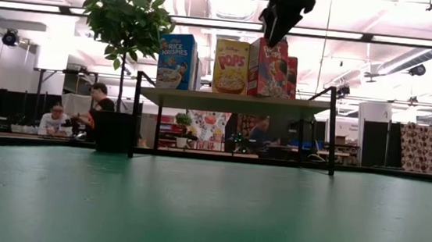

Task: Stack cereal on shelf
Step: Put the red cereal box on the shelf

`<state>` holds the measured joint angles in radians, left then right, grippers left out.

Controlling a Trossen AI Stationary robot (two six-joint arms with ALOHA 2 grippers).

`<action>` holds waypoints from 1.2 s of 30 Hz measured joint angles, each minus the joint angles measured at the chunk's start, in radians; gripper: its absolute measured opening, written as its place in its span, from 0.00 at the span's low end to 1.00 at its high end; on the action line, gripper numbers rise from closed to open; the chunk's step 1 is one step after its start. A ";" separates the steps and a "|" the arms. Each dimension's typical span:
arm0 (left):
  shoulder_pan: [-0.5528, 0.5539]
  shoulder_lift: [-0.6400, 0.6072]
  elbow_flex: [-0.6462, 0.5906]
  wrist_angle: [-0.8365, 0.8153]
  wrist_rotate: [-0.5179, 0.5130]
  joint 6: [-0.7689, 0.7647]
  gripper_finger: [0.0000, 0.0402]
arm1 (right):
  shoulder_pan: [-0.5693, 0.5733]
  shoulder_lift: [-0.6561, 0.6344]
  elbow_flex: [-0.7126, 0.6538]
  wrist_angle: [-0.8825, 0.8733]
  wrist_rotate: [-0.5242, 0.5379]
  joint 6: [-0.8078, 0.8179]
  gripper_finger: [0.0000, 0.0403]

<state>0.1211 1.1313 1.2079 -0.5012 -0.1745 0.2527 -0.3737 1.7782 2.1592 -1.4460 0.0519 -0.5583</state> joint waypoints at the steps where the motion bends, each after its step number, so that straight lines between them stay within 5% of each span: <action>1: 0.000 0.000 0.000 -0.001 0.000 0.000 0.54 | 0.000 0.000 -0.001 0.000 0.000 -0.001 0.60; 14: 0.000 0.000 0.000 -0.002 0.001 -0.002 0.54 | 0.000 -0.003 -0.014 0.001 0.000 0.016 0.45; 36: 0.000 0.000 0.000 -0.010 0.001 -0.008 0.54 | -0.011 -0.037 -0.007 -0.118 0.088 0.352 0.45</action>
<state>0.1211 1.1316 1.2076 -0.5117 -0.1738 0.2447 -0.3847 1.7416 2.1517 -1.5639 0.1398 -0.2062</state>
